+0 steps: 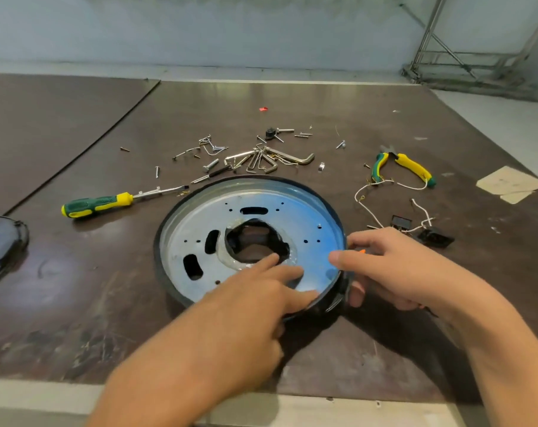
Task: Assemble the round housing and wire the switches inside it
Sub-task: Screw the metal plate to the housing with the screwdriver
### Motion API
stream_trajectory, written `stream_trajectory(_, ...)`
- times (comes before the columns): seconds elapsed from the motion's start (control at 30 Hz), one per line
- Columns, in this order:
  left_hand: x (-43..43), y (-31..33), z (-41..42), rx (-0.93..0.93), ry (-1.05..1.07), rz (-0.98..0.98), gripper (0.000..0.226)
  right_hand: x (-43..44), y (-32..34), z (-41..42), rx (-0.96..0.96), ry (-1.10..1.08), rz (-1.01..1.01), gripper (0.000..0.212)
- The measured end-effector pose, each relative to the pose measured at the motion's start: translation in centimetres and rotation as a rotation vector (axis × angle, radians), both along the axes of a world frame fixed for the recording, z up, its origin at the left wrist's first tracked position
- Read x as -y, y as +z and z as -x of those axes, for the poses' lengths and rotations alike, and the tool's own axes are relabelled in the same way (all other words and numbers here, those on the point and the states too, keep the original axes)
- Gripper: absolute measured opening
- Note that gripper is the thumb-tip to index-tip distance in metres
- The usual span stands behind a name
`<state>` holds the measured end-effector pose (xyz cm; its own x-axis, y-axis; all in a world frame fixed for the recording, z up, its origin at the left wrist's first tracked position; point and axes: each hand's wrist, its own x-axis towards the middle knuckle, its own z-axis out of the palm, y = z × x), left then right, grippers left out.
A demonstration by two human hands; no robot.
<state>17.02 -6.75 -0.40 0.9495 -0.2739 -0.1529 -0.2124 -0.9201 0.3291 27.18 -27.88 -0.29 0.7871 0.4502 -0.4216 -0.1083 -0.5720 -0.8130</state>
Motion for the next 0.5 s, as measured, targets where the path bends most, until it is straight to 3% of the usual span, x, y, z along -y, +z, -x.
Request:
stream_trajectory(0.1, -2.9, 0.3, 1.8, -0.253, 0.033, 0.214, 0.048, 0.6, 0.3, 0.0, 0.004, -0.090, -0.054, 0.044)
stream_trajectory(0.17, -3.5, 1.8, 1.6, -0.250, -0.059, 0.134, 0.029, 0.4, 0.0, -0.2, 0.064, -0.175, -0.061, 0.043)
stream_trajectory(0.33, 0.4, 2.8, 1.3, 0.071, -0.037, 0.070, 0.071, 0.0, -0.8, -0.3, 0.066, -0.159, -0.072, 0.025)
stream_trajectory(0.5, 4.1, 0.8, 1.0, 0.228, 0.020, -0.034, 0.060, -0.4, -0.6, 0.2, 0.072, -0.127, -0.124, 0.025)
